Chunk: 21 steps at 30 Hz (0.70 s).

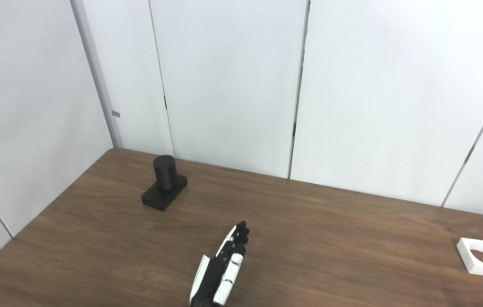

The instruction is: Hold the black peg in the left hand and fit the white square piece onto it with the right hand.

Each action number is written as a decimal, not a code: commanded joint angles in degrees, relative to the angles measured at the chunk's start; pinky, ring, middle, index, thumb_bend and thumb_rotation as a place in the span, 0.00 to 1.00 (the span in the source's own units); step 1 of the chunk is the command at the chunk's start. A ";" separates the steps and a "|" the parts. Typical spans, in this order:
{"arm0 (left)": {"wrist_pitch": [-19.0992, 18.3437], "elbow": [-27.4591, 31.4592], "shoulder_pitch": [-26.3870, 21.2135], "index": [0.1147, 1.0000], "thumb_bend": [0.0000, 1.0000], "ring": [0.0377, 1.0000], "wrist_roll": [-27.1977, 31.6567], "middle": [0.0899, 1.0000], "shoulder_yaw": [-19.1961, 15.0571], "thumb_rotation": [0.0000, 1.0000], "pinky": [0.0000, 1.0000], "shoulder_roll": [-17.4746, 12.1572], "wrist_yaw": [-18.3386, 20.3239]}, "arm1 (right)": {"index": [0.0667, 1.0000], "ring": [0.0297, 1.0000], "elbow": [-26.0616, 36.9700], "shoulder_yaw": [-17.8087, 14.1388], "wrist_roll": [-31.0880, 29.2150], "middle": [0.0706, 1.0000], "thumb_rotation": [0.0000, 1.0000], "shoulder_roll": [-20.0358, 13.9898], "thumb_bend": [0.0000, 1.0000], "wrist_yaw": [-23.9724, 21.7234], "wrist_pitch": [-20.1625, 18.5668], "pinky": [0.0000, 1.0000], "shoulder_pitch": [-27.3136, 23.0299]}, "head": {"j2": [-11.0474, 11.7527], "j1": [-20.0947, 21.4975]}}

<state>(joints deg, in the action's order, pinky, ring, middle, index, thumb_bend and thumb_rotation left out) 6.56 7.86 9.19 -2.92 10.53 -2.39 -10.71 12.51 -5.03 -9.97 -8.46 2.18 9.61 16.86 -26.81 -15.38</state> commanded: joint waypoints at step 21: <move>-30.11 21.01 -7.12 0.93 0.75 0.88 -20.78 0.92 -14.60 0.34 0.77 -13.28 4.44 | 0.88 0.90 1.24 -0.29 0.30 0.87 0.99 3.03 0.77 0.55 -2.42 0.86 2.76 | -1.86 -0.49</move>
<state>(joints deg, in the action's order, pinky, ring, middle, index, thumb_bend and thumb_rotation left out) -24.11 28.76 3.07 -21.46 -3.67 -14.63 -5.77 14.12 -5.51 -9.81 -7.96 2.67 7.11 18.47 -28.65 -15.82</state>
